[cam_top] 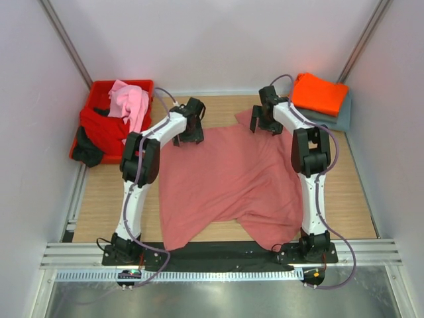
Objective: Fold and stack the t-shirts
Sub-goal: Flatten the tshirt out
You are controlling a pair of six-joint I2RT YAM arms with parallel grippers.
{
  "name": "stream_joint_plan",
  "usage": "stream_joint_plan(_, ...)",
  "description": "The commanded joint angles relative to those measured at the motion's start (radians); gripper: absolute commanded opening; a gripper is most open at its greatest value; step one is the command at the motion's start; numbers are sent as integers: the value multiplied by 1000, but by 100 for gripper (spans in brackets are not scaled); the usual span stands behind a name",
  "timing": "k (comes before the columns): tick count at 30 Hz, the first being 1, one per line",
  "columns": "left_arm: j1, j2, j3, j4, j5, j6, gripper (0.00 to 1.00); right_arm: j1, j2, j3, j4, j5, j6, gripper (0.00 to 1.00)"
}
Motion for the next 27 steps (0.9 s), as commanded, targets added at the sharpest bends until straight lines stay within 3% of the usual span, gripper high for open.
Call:
stream_joint_plan(1,56,125,92,-84,-60,24,80,20,105,133,-81,-1,-10,91)
stream_joint_plan(4,98,213,201,-147,-65,49,79,23,215,277,-152,-25,5,92)
stream_joint_plan(6,127,317,430,-225,-87,96,78,22,314,434,-204,-62,25,93)
stream_joint_plan(11,184,481,747,-312,-46,172,79,22,415,626,-197,-170,77,96)
stream_joint_plan(16,222,463,755,-175,43,222,86,22,413,620,21,-316,115,100)
stream_joint_plan(18,222,423,758,-169,90,233,88,23,398,643,34,-336,117,100)
stream_joint_plan(19,215,399,747,-169,93,233,95,23,380,643,44,-355,112,100)
stream_joint_plan(22,189,264,678,-154,90,228,100,26,288,607,76,-356,82,100)
stream_joint_plan(27,135,12,591,-187,67,209,100,28,119,546,26,-257,39,100)
